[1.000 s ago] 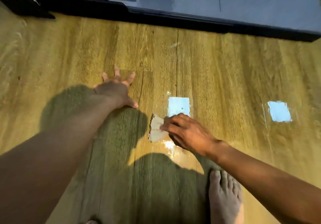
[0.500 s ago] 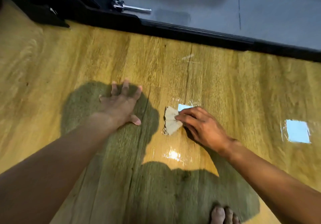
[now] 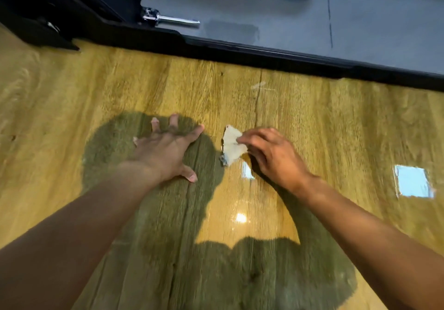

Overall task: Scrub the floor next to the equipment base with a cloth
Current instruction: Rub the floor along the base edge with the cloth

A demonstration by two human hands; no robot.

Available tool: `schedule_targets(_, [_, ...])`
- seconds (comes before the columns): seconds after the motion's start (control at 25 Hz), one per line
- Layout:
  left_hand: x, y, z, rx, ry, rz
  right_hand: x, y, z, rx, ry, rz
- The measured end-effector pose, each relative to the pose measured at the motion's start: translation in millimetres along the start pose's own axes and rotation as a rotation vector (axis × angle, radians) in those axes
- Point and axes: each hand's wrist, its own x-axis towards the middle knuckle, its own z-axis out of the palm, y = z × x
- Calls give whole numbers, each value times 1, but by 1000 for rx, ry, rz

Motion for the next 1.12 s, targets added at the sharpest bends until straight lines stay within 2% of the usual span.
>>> schedule_targets(0.16, [0,-2,1,-1,6,1,85,56,-19,-34,86,222])
schedule_targets(0.24, [0,-3,2,-1,12,8,101,62,-20,17,132,338])
schedule_targets(0.32, [0,-3,4,-13,14,11,85,47,-10,22,147,328])
schedule_targets(0.48, [0,-4,8,-35,22,11,59,43,-17,-19,46,152])
schedule_targets(0.6, [-2,-2,4,-28,9,11,98,82,-42,-72,95,287])
schedule_targets(0.72, [-5,1,0,-12,2,3,94,81,-42,-89,128,361])
schedule_targets(0.84, [-5,1,0,-43,1,6,42,52,-31,-99,79,259])
schedule_targets(0.92, [-6,1,1,-46,8,4,32,56,-37,-102,-6,175])
schedule_targets(0.96, [-6,1,1,-43,6,2,39,64,-43,-110,-18,181])
schedule_targets(1.12, [-9,3,-5,-38,-6,0,61,74,-48,-89,90,410])
